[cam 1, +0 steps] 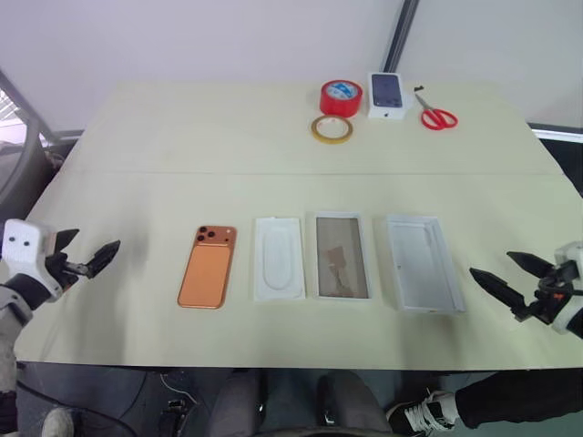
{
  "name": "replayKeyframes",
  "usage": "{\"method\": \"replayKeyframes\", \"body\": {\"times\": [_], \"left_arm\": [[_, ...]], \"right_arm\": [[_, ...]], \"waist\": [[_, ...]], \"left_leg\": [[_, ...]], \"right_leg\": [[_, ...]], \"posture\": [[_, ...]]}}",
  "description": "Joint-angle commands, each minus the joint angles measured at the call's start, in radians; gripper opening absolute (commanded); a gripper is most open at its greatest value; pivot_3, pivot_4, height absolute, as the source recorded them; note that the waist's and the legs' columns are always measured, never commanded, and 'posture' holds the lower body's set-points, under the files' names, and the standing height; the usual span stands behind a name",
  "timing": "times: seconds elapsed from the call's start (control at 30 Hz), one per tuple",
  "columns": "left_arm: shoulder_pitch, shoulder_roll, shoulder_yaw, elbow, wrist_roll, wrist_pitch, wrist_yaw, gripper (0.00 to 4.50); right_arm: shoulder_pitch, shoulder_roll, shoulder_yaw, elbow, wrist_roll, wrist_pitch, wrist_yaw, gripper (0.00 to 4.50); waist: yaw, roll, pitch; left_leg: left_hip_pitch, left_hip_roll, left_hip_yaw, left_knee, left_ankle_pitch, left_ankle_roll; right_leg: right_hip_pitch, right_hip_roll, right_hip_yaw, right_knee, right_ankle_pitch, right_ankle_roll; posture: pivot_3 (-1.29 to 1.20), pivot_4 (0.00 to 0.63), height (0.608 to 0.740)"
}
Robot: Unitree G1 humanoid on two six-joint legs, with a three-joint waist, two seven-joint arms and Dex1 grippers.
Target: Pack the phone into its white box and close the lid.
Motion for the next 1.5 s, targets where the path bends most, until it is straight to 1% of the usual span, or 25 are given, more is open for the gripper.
{"method": "replayKeyframes", "body": {"times": [0.03,0.23,0.33,0.43,0.53,0.67,0.77,0.87,0.97,1.07,1.2,1.3,1.4,1.5], "left_arm": [[-0.016,0.008,0.004,-0.021,-0.002,-0.014,0.006,4.45],[-0.013,-0.016,-0.004,-0.073,-0.031,0.019,0.024,4.45],[-0.018,-0.046,-0.033,-0.143,-0.054,0.059,0.041,4.45],[-0.024,-0.092,-0.08,-0.263,-0.108,0.137,0.065,4.45],[-0.04,-0.113,-0.157,-0.349,-0.131,0.213,0.078,4.45],[-0.1,-0.138,-0.216,-0.429,-0.217,0.398,0.145,4.45],[-0.166,-0.173,-0.275,-0.544,-0.333,0.582,0.229,4.45],[-0.224,-0.191,-0.327,-0.611,-0.392,0.746,0.316,4.45],[-0.287,-0.228,-0.315,-0.608,-0.446,0.899,0.425,4.45],[-0.332,-0.252,-0.297,-0.596,-0.474,1.028,0.497,4.45],[-0.385,-0.324,-0.24,-0.573,-0.51,1.151,0.566,4.45],[-0.416,-0.382,-0.228,-0.552,-0.502,1.247,0.599,4.45],[-0.431,-0.431,-0.223,-0.523,-0.496,1.297,0.639,4.45],[-0.452,-0.488,-0.22,-0.485,-0.515,1.299,0.681,4.45]], "right_arm": [[-0.008,0.014,0.017,-0.034,0.012,-0.012,-0.006,4.5],[-0.046,0.011,0.044,-0.064,0.017,-0.008,-0.024,4.5],[-0.081,0.006,0.079,-0.107,0.028,0.014,-0.037,4.5],[-0.142,0.0,0.139,-0.16,0.036,0.043,-0.059,4.5],[-0.21,-0.002,0.203,-0.212,0.051,0.077,-0.084,4.5],[-0.272,0.014,0.281,-0.237,0.049,0.094,-0.107,4.5],[-0.316,0.026,0.359,-0.243,0.042,0.088,-0.108,4.5],[-0.334,0.033,0.392,-0.238,0.034,0.077,-0.113,4.5],[-0.328,0.035,0.395,-0.245,0.037,0.074,-0.116,4.5],[-0.31,0.031,0.388,-0.248,0.039,0.067,-0.11,4.5],[-0.291,0.02,0.381,-0.246,0.038,0.059,-0.098,4.5],[-0.296,0.011,0.381,-0.257,0.046,0.064,-0.093,4.5],[-0.299,-0.001,0.388,-0.273,0.056,0.075,-0.08,4.5],[-0.287,-0.055,0.442,-0.304,0.024,0.086,-0.044,4.5]], "waist": [[0.0,0.0,0.0],[-0.001,0.0,0.0],[0.0,0.0,0.0],[0.0,0.0,0.0],[0.0,0.0,0.0],[0.0,0.0,0.0],[0.001,0.0,0.0],[0.002,-0.001,0.0],[0.0,-0.001,0.0],[-0.001,-0.001,0.0],[0.001,-0.001,0.0],[0.002,-0.001,0.0],[0.002,-0.001,0.0],[0.002,-0.001,0.001]], "left_leg": [[0.0,0.0,0.0,0.0,0.0,0.0],[0.0,0.0,0.0,-0.001,0.0,0.0],[0.0,0.0,0.0,-0.001,0.0,0.0],[0.001,0.0,0.0,-0.001,0.0,0.0],[0.001,0.0,0.0,-0.001,0.0,0.0],[0.001,0.0,0.0,0.0,0.0,0.0],[0.001,0.0,0.0,0.0,0.0,0.0],[0.0,0.0,-0.001,0.001,0.0,0.0],[0.0,0.0,-0.001,0.002,0.0,0.0],[0.0,0.0,-0.002,0.002,0.0,0.0],[0.0,0.0,-0.002,0.003,0.0,-0.001],[0.0,-0.001,-0.002,0.004,0.0,-0.001],[0.0,-0.001,-0.002,0.004,0.0,-0.001],[0.0,-0.001,-0.003,0.004,0.001,-0.001]], "right_leg": [[0.0,0.0,0.0,0.0,0.0,0.0],[0.0,0.0,0.0,0.0,0.0,0.0],[0.0,0.0,0.0,0.0,0.0,0.0],[0.001,0.0,0.0,0.0,0.0,0.0],[0.0,0.0,0.0,0.0,0.0,0.0],[0.0,0.001,0.0,0.0,0.0,0.0],[0.0,0.001,0.0,0.001,0.0,0.0],[0.001,0.002,0.0,0.001,0.0,0.001],[0.001,0.003,0.0,0.002,0.0,0.001],[0.0,0.004,0.0,0.002,0.0,0.001],[0.001,0.004,0.0,0.002,0.0,0.001],[0.001,0.004,0.0,0.002,0.0,0.001],[0.001,0.004,0.0,0.002,0.0,0.001],[0.001,0.004,0.0,0.002,0.0,0.001]], "posture": [[0.0,0.15,0.725],[0.0,0.15,0.725],[0.0,0.15,0.725],[0.0,0.15,0.725],[0.0,0.15,0.725],[0.0,0.15,0.725],[0.0,0.15,0.725],[0.0,0.15,0.725],[0.0,0.15,0.725],[0.0,0.15,0.725],[0.0,0.15,0.725],[0.0,0.15,0.725],[0.0,0.15,0.725],[0.0,0.15,0.725]]}}
